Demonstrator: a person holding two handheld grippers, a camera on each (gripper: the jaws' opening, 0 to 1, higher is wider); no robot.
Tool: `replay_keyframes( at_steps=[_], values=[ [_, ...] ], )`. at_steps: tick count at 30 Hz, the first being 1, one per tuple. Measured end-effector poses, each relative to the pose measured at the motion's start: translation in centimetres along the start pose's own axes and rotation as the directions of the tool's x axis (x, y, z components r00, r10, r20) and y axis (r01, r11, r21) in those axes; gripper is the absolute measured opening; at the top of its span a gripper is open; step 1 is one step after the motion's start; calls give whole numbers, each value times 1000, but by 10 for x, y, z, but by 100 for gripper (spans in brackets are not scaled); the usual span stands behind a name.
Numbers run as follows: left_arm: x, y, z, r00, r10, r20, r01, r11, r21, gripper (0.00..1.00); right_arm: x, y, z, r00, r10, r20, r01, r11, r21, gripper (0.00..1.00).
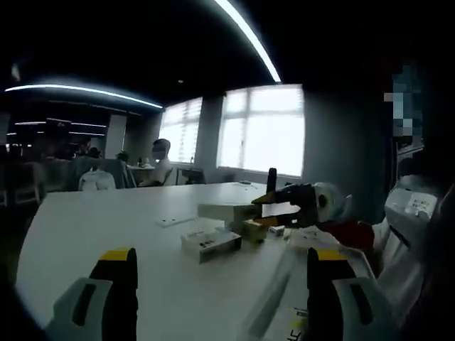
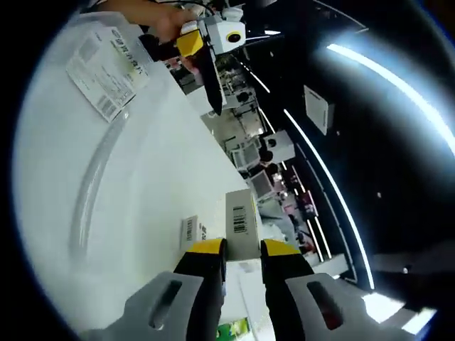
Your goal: Arrange the small medicine boxes into an aligned row inside the storage area until every box is upright, visible, and separated from the surrounding clutter.
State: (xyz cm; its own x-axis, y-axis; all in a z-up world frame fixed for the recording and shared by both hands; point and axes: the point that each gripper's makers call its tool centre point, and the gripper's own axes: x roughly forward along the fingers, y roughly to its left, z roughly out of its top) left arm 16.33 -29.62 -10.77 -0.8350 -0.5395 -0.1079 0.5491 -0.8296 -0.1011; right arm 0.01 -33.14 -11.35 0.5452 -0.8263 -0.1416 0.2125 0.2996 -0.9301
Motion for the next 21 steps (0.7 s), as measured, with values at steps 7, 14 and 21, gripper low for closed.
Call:
replay_keyframes(
  at_steps=[7,14,21],
  values=[
    [13,-7,11,999,-38,20,39,997,-59,99,-7,-6,16,999,-24,38,25,1000,-18,17],
    [23,-12,14,999,-48,19,49,996,-76,99,-12,-10,31,994,-59,87,61,998,-19,17],
    [34,-19,20,996,-86,29,89,986,-141,100,-16,-8,52,987,-72,142,82,995,-65,17]
  ],
)
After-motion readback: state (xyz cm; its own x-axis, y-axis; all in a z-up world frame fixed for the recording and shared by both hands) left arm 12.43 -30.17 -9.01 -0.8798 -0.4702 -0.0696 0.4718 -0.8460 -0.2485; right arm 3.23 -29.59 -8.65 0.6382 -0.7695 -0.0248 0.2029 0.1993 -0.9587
